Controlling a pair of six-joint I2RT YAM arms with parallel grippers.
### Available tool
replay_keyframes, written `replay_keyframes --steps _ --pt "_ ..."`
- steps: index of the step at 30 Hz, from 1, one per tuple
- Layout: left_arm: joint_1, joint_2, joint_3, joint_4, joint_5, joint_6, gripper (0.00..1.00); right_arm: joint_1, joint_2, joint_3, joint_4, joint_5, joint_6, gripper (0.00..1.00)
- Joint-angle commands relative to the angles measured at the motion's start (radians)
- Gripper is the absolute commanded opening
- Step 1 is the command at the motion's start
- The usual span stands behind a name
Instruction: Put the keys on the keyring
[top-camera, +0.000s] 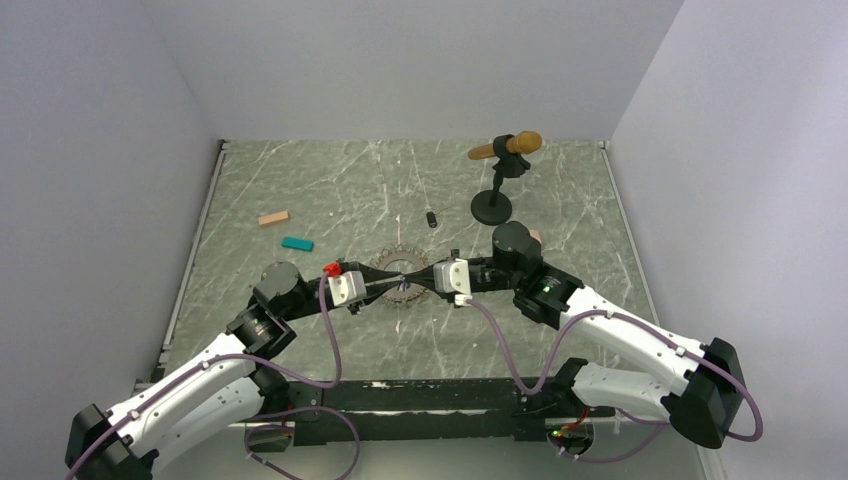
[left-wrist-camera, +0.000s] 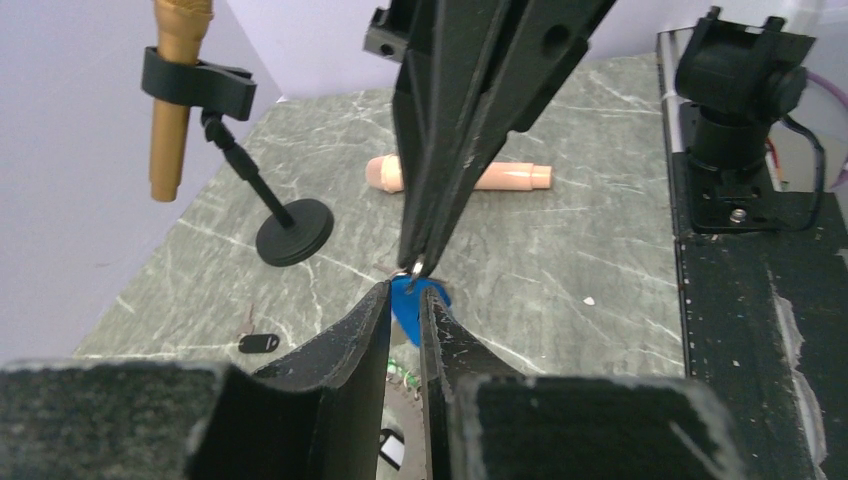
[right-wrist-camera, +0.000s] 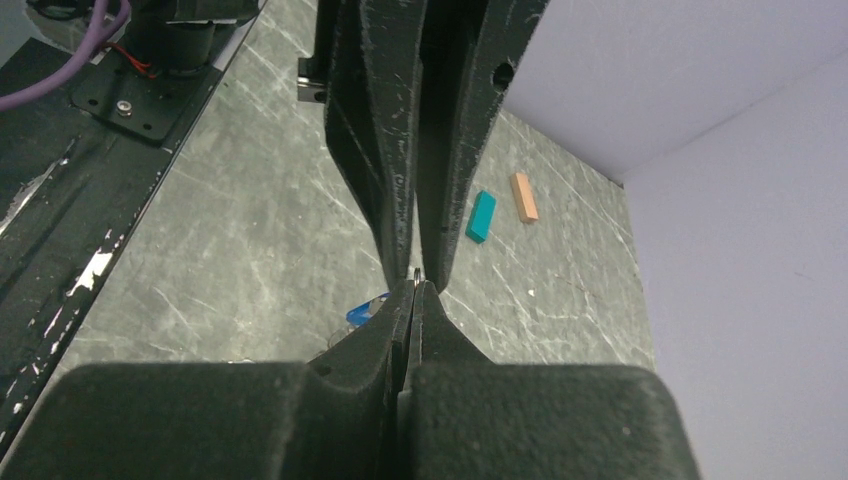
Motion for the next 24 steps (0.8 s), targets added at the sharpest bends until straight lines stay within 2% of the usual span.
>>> replay_keyframes --steps 1,5,10,16,18,20,24 --pt "-0.008 -0.006 0.019 0.042 0.064 -0.001 0.22 0.006 0.007 0.022 0.055 0.015 0.026 0.0" --pt "-0.008 -0.008 0.021 0.037 0.064 0.002 0.2 0.007 0.008 0.025 0.057 0.018 0.03 0.0" --pt "-0.008 -0.005 0.026 0.022 0.053 0.009 0.0 0.006 0.008 0.028 0.055 0.016 0.036 0.0" --pt "-0.009 0.01 0.054 -0.042 0.014 0.014 0.0 0.006 0.005 0.037 0.016 0.019 0.019 0.0" --pt "-0.01 0.016 0.072 -0.081 -0.027 0.012 0.0 0.005 0.009 0.046 -0.028 0.019 -0.002 0.14" --pt "-0.011 0.029 0.107 -0.151 -0.06 0.017 0.0 0.008 0.013 0.061 -0.067 0.033 -0.008 0.24" --pt "-0.01 0.071 0.182 -0.282 -0.119 0.017 0.0 0.01 0.035 0.116 -0.172 0.066 -0.021 0.27"
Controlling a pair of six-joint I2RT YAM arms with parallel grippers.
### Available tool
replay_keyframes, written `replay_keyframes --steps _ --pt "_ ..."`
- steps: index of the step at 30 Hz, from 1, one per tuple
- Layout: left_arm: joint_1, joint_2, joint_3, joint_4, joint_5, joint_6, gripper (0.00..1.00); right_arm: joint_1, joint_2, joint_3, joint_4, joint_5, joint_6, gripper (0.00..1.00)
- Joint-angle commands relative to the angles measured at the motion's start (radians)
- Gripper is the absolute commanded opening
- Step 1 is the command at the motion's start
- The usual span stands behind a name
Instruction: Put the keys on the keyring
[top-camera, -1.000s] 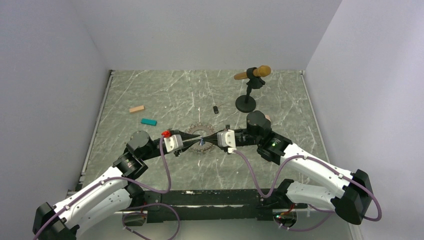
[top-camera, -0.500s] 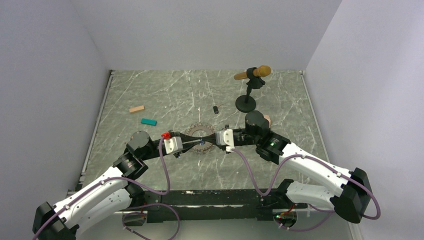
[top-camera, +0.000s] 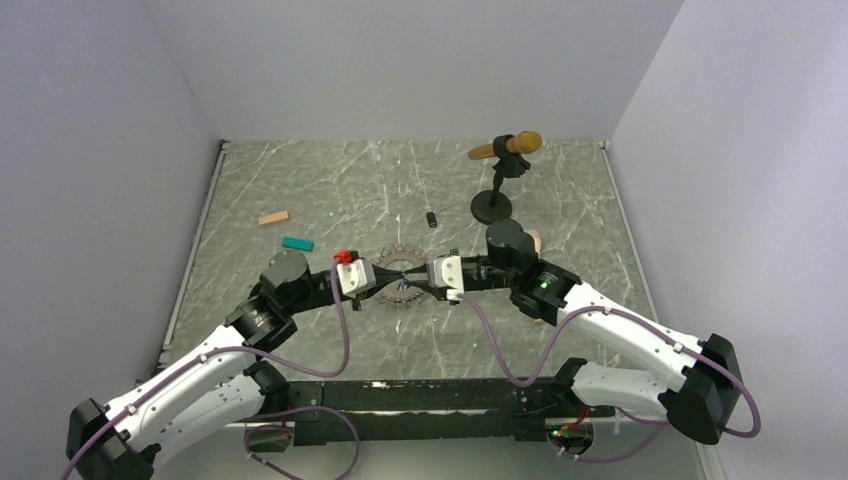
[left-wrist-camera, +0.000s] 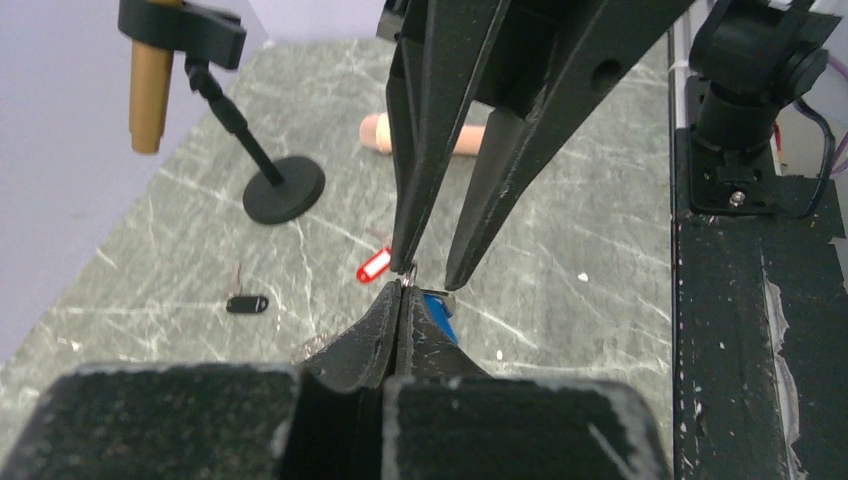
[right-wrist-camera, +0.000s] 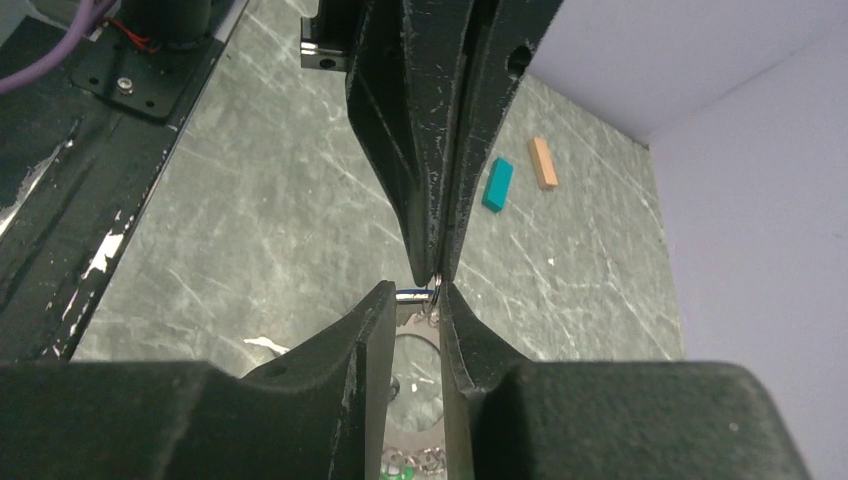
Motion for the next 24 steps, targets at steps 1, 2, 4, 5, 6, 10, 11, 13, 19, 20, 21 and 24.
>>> replay_keyframes --steps 1,2,4,5,6,10,11,13,19,20,21,24 --pt "-0.005 0.045 0.113 -0.158 -0.077 0.012 0.0 0.008 0.023 0.1 -0.119 0.039 -0.024 0.26" --pt "-0.004 0.057 0.128 -0.19 -0.083 0.011 0.0 0.007 0.032 0.116 -0.146 0.045 -0.027 0.26" --pt "-0.005 0.076 0.15 -0.227 -0.092 0.006 0.0 0.007 0.049 0.141 -0.184 0.053 -0.032 0.27" --pt "-0.005 0.083 0.157 -0.239 -0.094 0.006 0.0 0.008 0.058 0.151 -0.205 0.057 -0.035 0.27" --pt "-0.006 0.088 0.163 -0.25 -0.094 0.006 0.0 0.01 0.066 0.157 -0.214 0.06 -0.036 0.27" --pt "-0.007 0.091 0.174 -0.273 -0.099 0.01 0.0 0.016 0.087 0.169 -0.232 0.075 -0.039 0.26" --pt "-0.007 0.09 0.174 -0.274 -0.099 0.011 0.0 0.017 0.092 0.172 -0.235 0.077 -0.039 0.26" --pt "-0.009 0.088 0.174 -0.274 -0.096 0.011 0.0 0.022 0.103 0.176 -0.237 0.082 -0.037 0.26" --pt "-0.008 0.083 0.172 -0.269 -0.076 0.006 0.0 0.036 0.131 0.184 -0.214 0.097 -0.016 0.26" --pt "-0.008 0.083 0.171 -0.268 -0.073 0.004 0.0 0.037 0.134 0.188 -0.208 0.099 -0.012 0.26" --pt "-0.01 0.083 0.173 -0.268 -0.071 0.004 0.0 0.037 0.139 0.19 -0.207 0.102 -0.01 0.26" --pt "-0.01 0.08 0.172 -0.269 -0.067 0.003 0.0 0.041 0.147 0.198 -0.202 0.111 -0.008 0.26"
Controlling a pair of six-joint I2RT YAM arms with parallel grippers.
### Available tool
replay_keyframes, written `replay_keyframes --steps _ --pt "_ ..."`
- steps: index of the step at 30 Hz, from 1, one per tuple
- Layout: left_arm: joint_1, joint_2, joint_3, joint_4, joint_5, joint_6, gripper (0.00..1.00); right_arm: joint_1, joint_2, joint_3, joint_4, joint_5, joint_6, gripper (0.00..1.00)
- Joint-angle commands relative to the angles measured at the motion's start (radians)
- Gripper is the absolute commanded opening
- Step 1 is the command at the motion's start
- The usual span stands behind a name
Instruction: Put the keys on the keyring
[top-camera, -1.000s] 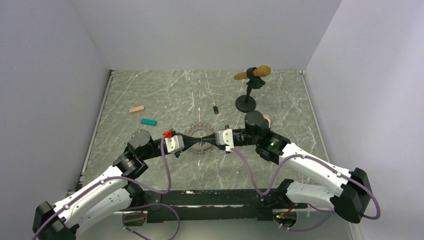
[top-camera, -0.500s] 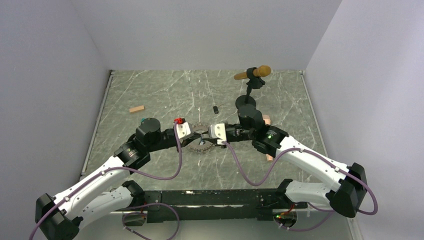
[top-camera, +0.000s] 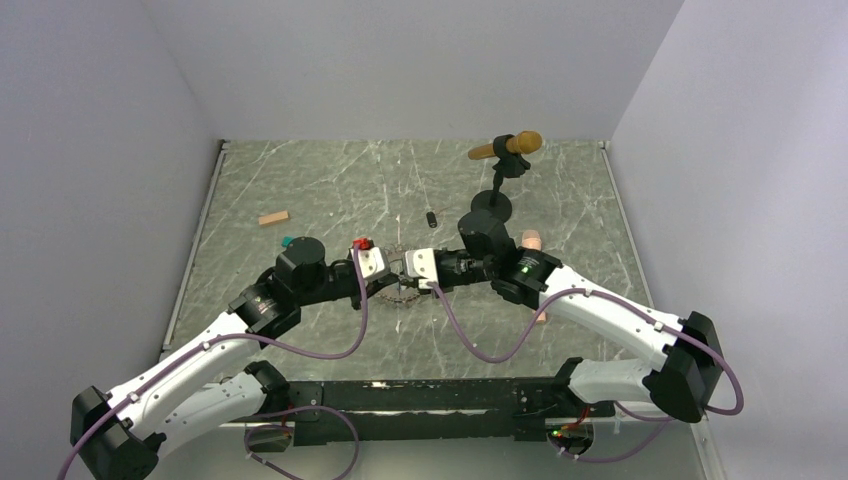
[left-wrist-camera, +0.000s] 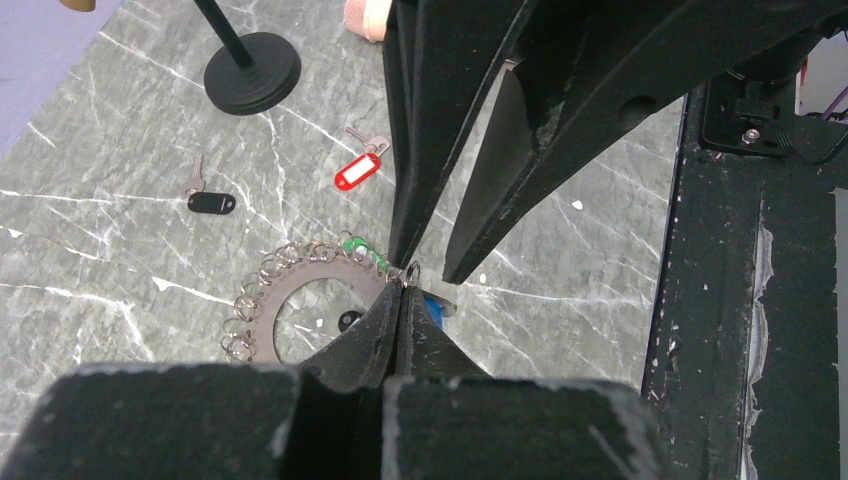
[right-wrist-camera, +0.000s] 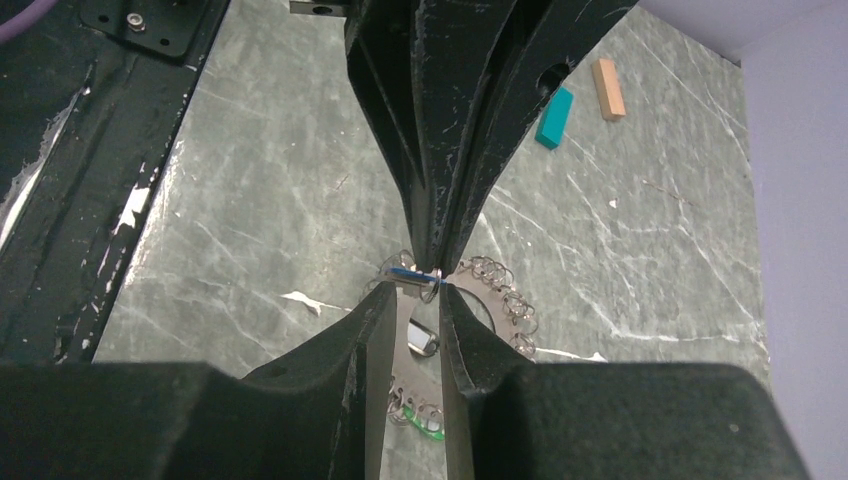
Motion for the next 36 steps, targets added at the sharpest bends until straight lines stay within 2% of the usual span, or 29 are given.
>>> replay_keyframes --steps 1,3,7,10,12,18,20,24,26,29,32,36 --pt "-0.006 -0.013 0.043 0.024 0.019 0.003 0.0 0.009 0.008 0.052 0.027 0.017 0.015 0.26" --pt "-0.006 -0.015 0.043 0.024 0.02 0.002 0.0 0.01 0.011 0.054 0.025 0.014 0.015 0.25" --pt "-0.006 -0.016 0.044 0.023 0.017 0.0 0.0 0.02 0.016 0.055 0.016 0.007 0.013 0.12" --pt "-0.005 -0.019 0.042 0.025 0.012 -0.002 0.0 0.026 0.018 0.053 0.015 0.01 0.012 0.08" --pt "-0.005 -0.021 0.043 0.024 0.009 -0.002 0.0 0.028 0.018 0.052 0.013 0.013 0.009 0.0" --pt "-0.004 -0.046 0.03 0.04 -0.005 -0.01 0.01 0.029 0.007 0.053 0.012 0.034 0.022 0.0" --pt "-0.001 -0.062 0.019 0.052 -0.011 -0.021 0.11 0.029 -0.005 0.047 0.03 0.045 0.042 0.0" --pt "0.01 -0.121 -0.022 0.1 -0.063 -0.058 0.5 0.028 -0.048 0.023 0.083 0.045 0.098 0.0" --pt "0.023 -0.168 -0.054 0.153 -0.091 -0.079 0.66 0.027 -0.077 0.002 0.137 0.047 0.136 0.0" --pt "0.059 -0.254 -0.121 0.259 -0.094 -0.121 0.78 0.022 -0.122 -0.032 0.237 0.044 0.196 0.0" --pt "0.097 -0.307 -0.174 0.36 -0.073 -0.151 0.77 0.02 -0.165 -0.075 0.349 0.053 0.26 0.0" --pt "0.126 -0.302 -0.189 0.406 0.007 -0.166 0.61 0.022 -0.202 -0.128 0.46 0.086 0.331 0.0"
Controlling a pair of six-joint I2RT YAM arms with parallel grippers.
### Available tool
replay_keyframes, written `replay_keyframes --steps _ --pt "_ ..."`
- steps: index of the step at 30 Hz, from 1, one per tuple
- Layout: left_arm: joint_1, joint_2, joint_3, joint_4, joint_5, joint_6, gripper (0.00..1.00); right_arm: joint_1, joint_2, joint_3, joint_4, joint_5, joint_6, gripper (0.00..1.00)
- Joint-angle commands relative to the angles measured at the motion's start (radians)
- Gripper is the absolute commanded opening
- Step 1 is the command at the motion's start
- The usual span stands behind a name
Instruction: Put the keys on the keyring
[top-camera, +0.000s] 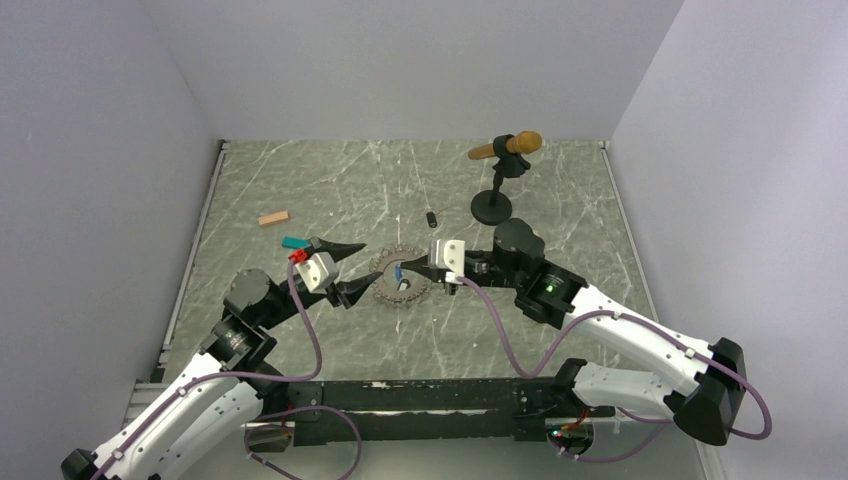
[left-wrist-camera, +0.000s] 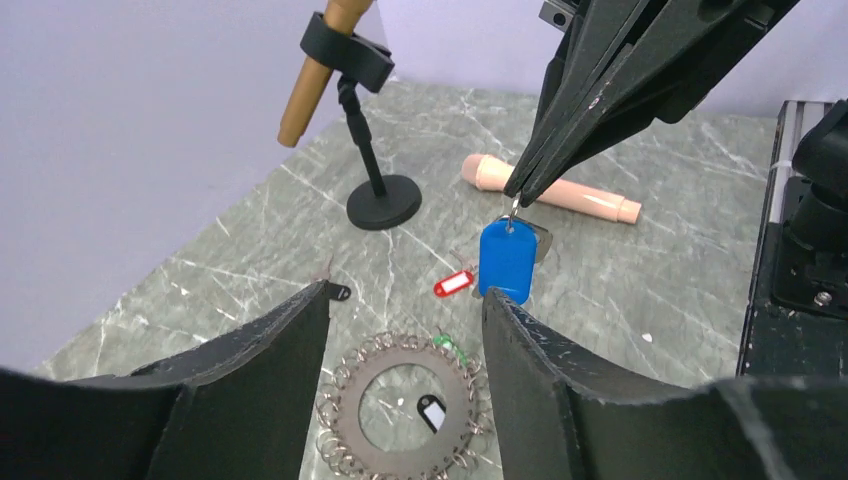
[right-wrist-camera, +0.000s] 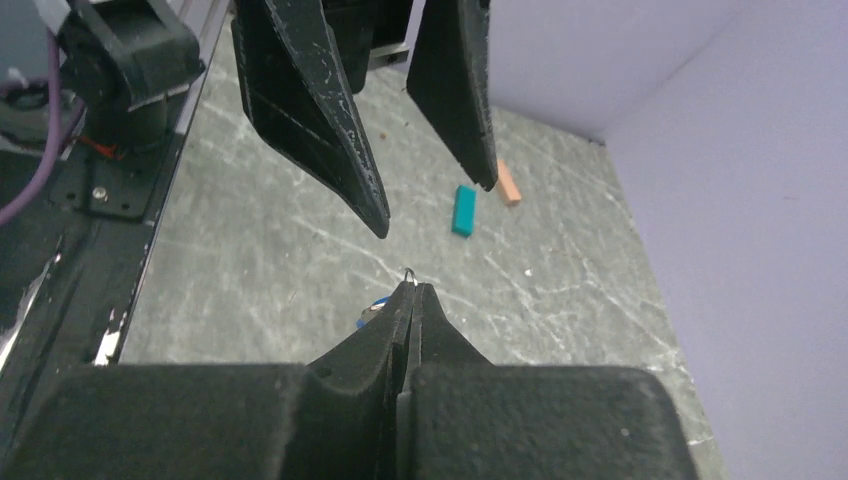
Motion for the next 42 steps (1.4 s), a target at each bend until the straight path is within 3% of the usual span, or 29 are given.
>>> replay_keyframes --steps 1,8,15,20,26,34,42 --pt "0.03 0.014 -0.009 0.147 0.099 -0.049 0.57 0.001 -0.044 -0.055 0.201 0.036 0.115 0.0" --pt "0.034 0.048 -0.03 0.252 0.269 -0.078 0.34 0.002 -0.047 -0.104 0.274 0.029 0.125 0.0" --pt "0.035 0.09 -0.022 0.271 0.332 -0.098 0.34 0.005 -0.025 -0.108 0.321 0.022 0.123 0.0" --pt "0.034 0.095 -0.014 0.25 0.287 -0.091 0.43 0.01 -0.021 -0.108 0.32 0.007 0.123 0.0" --pt "0.035 0.093 -0.017 0.261 0.253 -0.101 0.43 0.02 -0.013 -0.107 0.318 -0.014 0.114 0.0" --pt "0.034 0.096 -0.024 0.287 0.28 -0.117 0.35 0.029 -0.001 -0.103 0.307 -0.021 0.103 0.0" --pt "0.035 0.101 -0.018 0.282 0.303 -0.114 0.19 0.03 0.001 -0.097 0.302 -0.022 0.099 0.0"
